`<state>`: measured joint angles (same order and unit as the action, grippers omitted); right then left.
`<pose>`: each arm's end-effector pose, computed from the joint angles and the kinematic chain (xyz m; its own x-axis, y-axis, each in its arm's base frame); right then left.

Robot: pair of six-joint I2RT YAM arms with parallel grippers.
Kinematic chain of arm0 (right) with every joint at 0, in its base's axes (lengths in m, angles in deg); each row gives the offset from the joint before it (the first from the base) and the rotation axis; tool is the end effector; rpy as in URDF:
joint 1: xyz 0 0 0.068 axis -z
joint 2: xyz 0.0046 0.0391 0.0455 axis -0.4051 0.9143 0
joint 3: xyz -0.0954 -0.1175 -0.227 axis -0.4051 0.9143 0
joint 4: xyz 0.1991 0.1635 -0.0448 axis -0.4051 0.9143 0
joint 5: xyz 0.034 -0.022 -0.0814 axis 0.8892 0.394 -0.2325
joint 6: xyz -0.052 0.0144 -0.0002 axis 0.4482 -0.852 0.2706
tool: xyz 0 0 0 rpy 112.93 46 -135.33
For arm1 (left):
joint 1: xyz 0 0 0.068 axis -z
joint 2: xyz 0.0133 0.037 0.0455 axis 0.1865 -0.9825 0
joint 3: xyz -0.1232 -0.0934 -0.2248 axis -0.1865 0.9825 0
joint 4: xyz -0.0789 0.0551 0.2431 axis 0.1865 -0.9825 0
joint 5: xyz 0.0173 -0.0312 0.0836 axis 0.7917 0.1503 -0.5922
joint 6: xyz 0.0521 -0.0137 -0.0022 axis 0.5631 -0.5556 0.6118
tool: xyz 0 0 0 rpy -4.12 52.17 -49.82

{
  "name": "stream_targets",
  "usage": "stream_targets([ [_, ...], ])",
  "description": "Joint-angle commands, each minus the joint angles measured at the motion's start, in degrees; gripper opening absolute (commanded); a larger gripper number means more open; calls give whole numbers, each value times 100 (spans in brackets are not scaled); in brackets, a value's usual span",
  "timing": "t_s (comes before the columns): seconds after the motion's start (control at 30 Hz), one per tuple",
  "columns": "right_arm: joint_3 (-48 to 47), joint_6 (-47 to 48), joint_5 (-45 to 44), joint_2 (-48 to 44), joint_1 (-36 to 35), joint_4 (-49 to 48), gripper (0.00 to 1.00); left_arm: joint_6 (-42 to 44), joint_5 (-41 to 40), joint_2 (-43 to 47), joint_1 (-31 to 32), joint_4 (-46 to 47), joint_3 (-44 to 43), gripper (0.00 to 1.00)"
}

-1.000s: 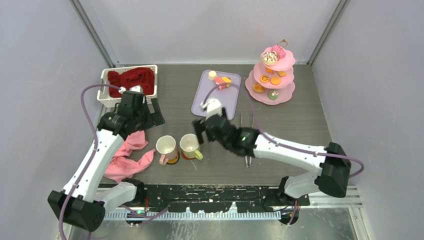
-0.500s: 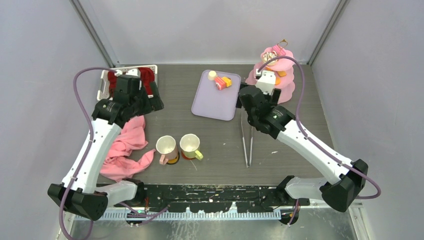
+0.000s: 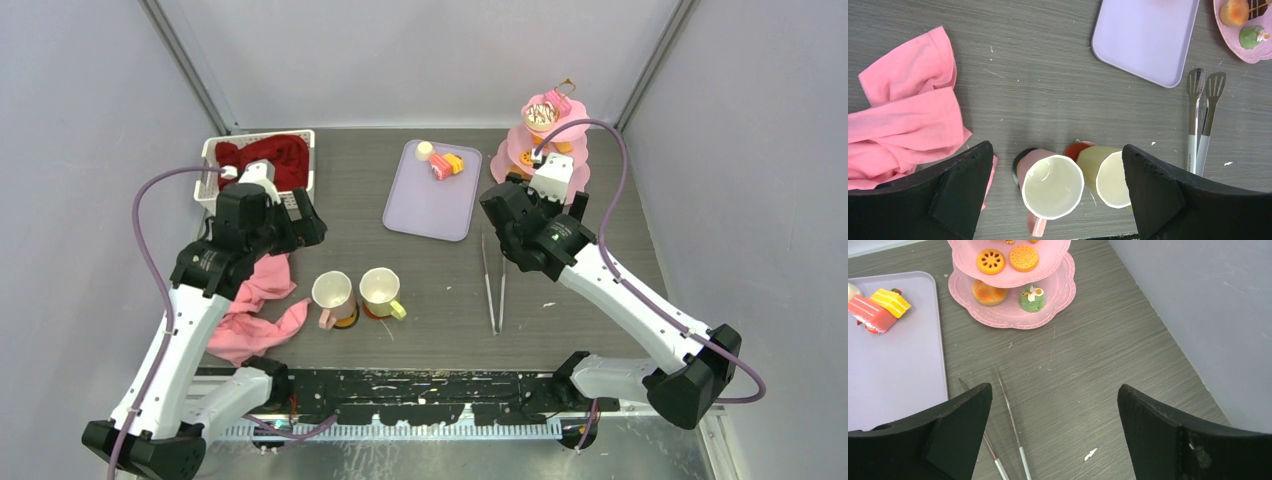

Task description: Serve the afternoon tea

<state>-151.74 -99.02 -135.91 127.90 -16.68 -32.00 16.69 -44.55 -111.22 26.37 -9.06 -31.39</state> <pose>0.1952 0.1258 0.3517 -0.3615 0.0590 -0.9305 0.4536 0.8830 -0.1203 0.1715 -0.0454 0.3699 -0.5909 -0.3216 -0.7399 -0.0716 0.9344 -0.3489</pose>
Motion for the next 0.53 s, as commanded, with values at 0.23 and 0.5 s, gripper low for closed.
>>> stream_targets([
  [0.23,-30,-92,-406,-129,22,-213,100,-10,-212,-432,-28,-309,-433,100],
  [0.5,231,77,-221,-455,152,-668,100,-2,-236,-431,-29,-208,-364,100],
])
